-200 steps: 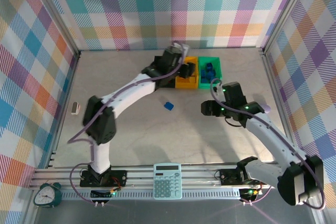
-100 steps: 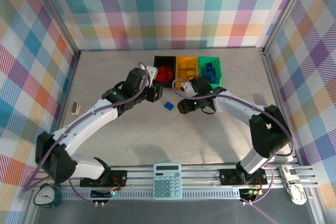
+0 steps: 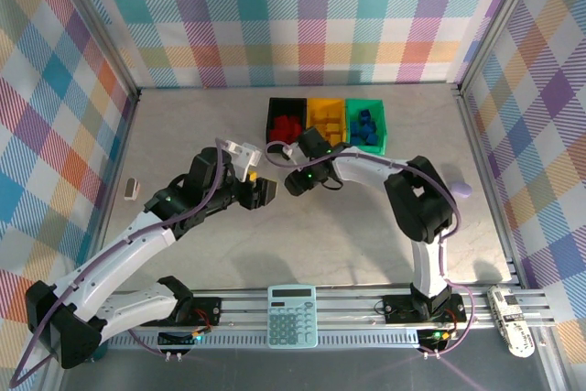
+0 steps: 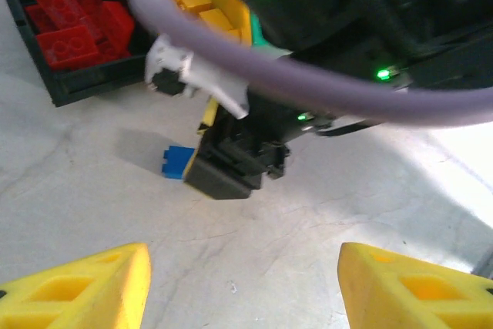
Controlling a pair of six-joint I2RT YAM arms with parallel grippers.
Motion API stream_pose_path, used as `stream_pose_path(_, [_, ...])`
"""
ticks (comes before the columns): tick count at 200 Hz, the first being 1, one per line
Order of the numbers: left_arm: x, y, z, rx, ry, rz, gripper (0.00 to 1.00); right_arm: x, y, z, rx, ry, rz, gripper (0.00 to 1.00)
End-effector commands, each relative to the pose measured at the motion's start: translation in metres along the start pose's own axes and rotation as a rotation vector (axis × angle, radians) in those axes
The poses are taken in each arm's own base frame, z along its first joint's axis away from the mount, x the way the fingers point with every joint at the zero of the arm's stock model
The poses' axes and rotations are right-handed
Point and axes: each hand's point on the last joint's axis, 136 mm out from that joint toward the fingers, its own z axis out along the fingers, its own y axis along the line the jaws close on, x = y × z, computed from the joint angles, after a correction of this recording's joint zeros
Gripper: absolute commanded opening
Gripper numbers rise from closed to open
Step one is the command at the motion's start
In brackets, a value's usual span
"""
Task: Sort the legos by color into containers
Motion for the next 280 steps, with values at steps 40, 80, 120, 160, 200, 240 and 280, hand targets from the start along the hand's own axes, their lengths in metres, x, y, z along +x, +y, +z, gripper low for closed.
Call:
stream_pose_path(40, [0.001, -0.014, -0.002, 0.076, 0.004, 0.021, 0.65, 0.0, -0.002, 0.014, 0.039, 0.028, -0.023, 0.54])
stream_pose_path(80, [0.003, -0.015, -0.004, 0.078, 0.008, 0.021, 0.65, 0.003, -0.003, 0.021, 0.04, 0.045, -0.023, 0.5])
stream_pose_path(120, [0.002, -0.019, -0.007, 0.1, 0.008, 0.02, 0.65, 0.003, -0.003, 0.022, 0.042, 0.05, -0.032, 0.39])
stream_pose_path(160, [0.001, -0.022, -0.008, 0.116, 0.004, 0.02, 0.65, -0.003, -0.002, 0.007, 0.05, 0.022, -0.023, 0.3])
stream_pose_path(200, [0.001, -0.022, -0.008, 0.113, 0.004, 0.021, 0.65, -0.017, -0.007, -0.035, 0.046, -0.038, 0.008, 0.29])
stream_pose_path(240, [0.001, -0.025, -0.009, 0.127, 0.003, 0.025, 0.65, -0.023, -0.029, -0.088, 0.072, -0.114, 0.071, 0.28])
stream_pose_path(280, [-0.002, -0.029, -0.012, 0.144, -0.009, 0.032, 0.65, -0.024, -0.084, -0.138, 0.171, -0.192, 0.19, 0.28])
